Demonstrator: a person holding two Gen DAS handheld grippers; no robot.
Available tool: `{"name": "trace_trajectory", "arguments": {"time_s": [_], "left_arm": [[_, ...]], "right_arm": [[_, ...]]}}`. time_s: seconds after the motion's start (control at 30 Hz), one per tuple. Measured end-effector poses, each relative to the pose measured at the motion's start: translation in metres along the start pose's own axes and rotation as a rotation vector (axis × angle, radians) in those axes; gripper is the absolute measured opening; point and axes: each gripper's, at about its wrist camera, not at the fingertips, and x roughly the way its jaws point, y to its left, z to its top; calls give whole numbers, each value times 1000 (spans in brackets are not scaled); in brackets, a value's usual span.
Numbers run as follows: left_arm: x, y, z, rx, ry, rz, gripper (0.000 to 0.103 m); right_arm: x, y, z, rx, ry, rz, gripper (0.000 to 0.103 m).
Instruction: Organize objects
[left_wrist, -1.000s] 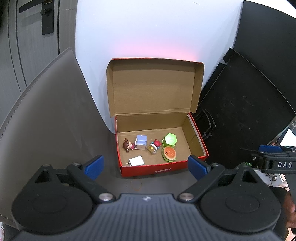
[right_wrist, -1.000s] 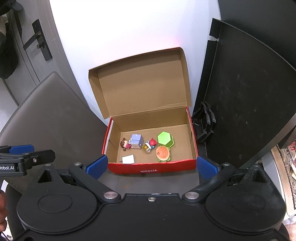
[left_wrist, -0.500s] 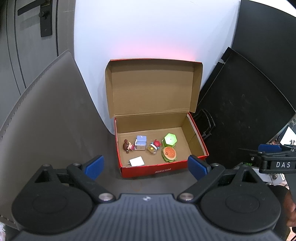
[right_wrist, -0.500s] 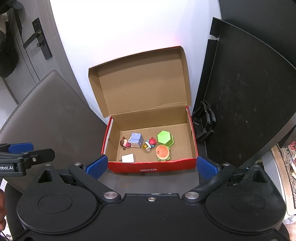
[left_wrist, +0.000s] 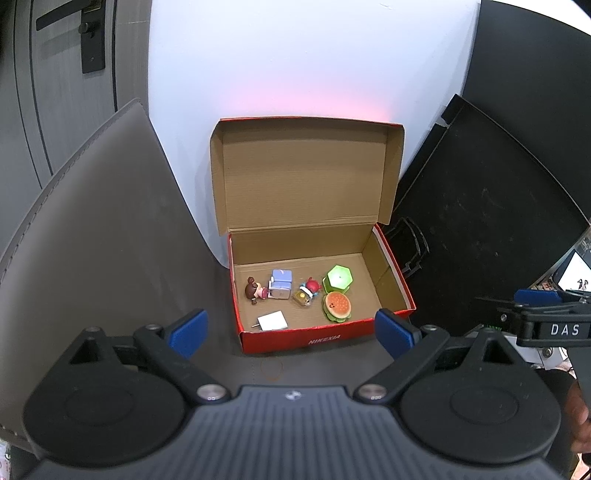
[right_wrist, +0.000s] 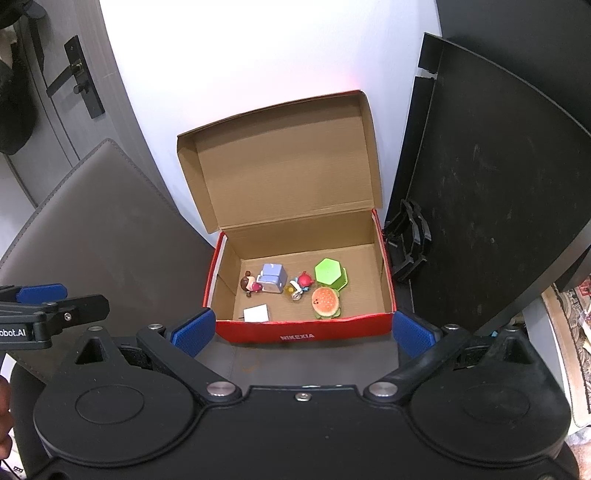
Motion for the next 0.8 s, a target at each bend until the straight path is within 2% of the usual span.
{"name": "trace_trajectory", "arguments": {"time_s": [0.8], "left_arm": [[-4,-1,-1,-4,-8,-1,96]], "right_arm": [[-1,1,-1,-2,2,-9,103]]}}
